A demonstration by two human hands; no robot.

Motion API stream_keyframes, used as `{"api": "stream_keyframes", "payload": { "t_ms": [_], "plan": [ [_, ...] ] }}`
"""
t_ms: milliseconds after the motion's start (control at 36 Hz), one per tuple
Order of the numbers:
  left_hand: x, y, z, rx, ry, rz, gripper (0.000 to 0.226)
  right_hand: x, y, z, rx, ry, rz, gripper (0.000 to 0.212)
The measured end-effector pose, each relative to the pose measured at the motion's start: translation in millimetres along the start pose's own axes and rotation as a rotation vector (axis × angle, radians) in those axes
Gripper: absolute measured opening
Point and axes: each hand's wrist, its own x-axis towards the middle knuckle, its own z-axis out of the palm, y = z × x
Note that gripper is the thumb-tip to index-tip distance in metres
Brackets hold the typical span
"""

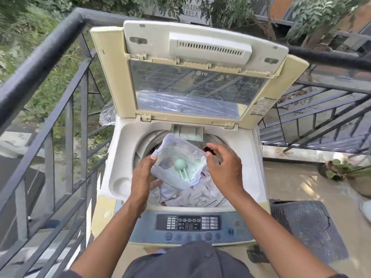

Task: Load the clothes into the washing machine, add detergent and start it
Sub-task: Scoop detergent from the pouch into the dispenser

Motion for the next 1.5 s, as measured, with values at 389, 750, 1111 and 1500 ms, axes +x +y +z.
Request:
{"api": "stream_keyframes", "payload": {
  "t_ms": [389,750,1111,1500],
  "plan": [
    [-18.9,17.0,62.3,0.015,-0.200,0.115,0.056,-29.8,24.8,-16.8,0.813,-0.056,0.569,0.065],
    [-52.8,31.8,190.9,0.500,-0.388,0.438,0.039,-9.3,95.2,-127.4,0.904,0.314,0.503,0.113],
    [-60.6,-18.7,344.3,0.522,-0.661,0.447,0.040,-31.9,194.2,-235.7,0.824,0.513,0.583,0.072],
    [-61.9,-114.1,510.3,0.860,-0.969,0.257,0.069,-64.7,339.0,-303.5,0.674,0.634,0.873,0.046]
  ]
}}
